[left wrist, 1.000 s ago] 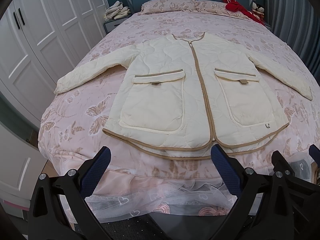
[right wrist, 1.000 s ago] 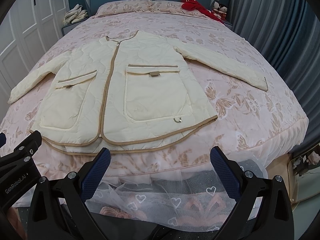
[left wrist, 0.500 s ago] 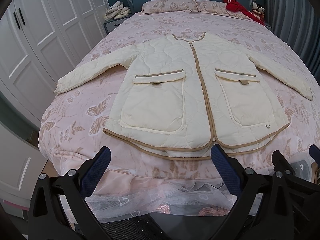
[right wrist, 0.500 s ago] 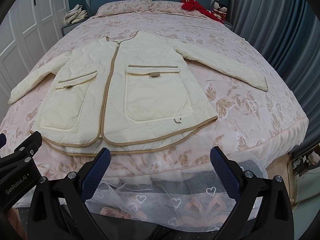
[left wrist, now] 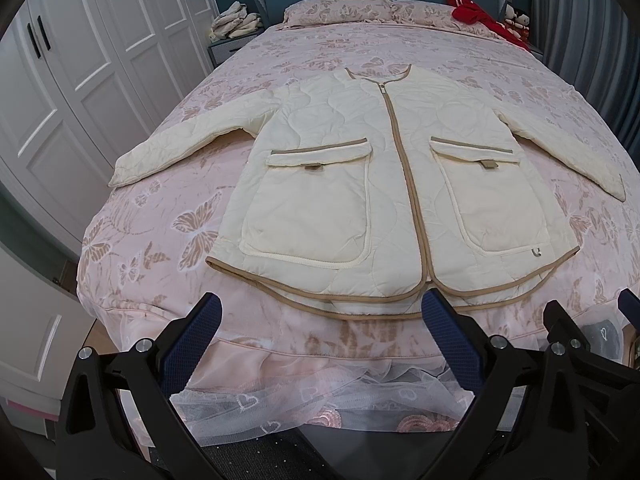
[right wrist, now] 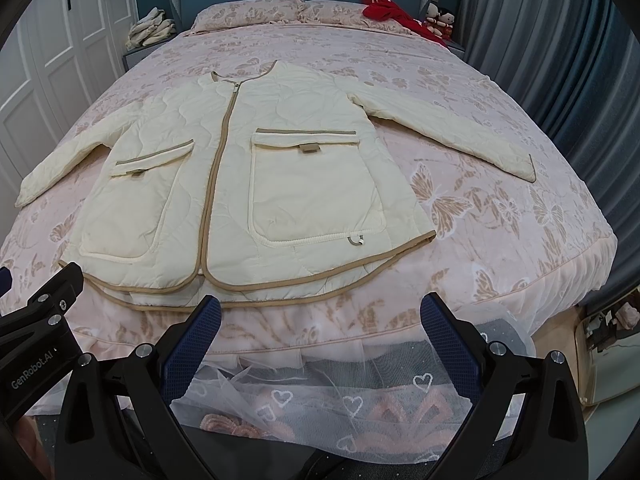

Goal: Fold large clothes

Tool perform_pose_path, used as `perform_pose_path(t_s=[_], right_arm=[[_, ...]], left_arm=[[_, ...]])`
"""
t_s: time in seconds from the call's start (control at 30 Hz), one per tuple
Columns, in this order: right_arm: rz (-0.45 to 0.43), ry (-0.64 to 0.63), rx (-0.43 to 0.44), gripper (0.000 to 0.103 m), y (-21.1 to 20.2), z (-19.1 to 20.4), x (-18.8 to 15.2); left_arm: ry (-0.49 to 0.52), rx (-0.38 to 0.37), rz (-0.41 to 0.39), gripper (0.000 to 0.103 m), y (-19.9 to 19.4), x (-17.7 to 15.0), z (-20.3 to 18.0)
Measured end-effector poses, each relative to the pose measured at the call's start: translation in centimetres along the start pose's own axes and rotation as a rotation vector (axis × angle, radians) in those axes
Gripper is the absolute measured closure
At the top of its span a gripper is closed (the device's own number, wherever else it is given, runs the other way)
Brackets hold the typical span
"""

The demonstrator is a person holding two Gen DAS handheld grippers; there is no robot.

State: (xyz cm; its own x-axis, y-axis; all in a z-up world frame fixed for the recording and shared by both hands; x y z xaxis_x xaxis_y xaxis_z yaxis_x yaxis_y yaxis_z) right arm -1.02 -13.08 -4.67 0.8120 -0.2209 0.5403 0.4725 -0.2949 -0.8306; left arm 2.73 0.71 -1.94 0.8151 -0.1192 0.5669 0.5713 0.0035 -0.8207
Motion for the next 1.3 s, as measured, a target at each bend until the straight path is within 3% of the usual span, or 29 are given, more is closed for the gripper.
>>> perform_pose_path(t_s=[0.33, 0.53, 0.67, 0.87, 1.07, 1.3], right_arm=[[0.006, 0.003, 0.008, 0.005, 0.6, 0.0, -0.1], [-0.003, 0.058, 0.007, 0.005, 3.1, -3.1, 0.1], [-0.003, 0.164, -0.004, 0.005, 5.1, -8.2, 1.7], [-0.038, 0.329, -0.036, 0.005, 9.4, -19.3, 5.3], [-0.059, 0.545, -0.038, 0.005, 16.2, -31.1, 8.3], [-0.047, 0.751, -0.092, 0.005, 22.7, -39.8, 8.8]], left_arm=[[-0.003, -0.004, 0.007, 0.005, 0.2, -0.1, 0.1], [-0.034, -0.010, 0.021, 0.005, 1.5, 0.1, 0.6], [-0.067, -0.002, 0.024, 0.005, 2.5, 1.1, 1.1], [-0.104, -0.034, 0.041, 0.005, 4.3, 3.2, 1.1], [-0.141, -0.040, 0.071, 0.005, 6.3, 4.6, 0.7], [-0.201, -0.050, 0.103, 0.005, 8.2, 5.7, 0.5]])
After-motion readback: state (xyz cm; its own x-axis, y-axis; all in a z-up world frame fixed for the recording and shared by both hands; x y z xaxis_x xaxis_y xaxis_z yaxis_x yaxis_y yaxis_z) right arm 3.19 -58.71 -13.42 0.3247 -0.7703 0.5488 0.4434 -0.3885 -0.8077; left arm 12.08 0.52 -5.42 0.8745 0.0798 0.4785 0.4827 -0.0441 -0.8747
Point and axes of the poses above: each gripper's, at about its wrist camera, not at the fingertips, and y roughly the way its jaws point, z to its left, x to its top, the point moved 4 cm from there along y, roughly the way its jaws point, and after that the axes turned 7 degrees about -y, right-handed, at the moved point
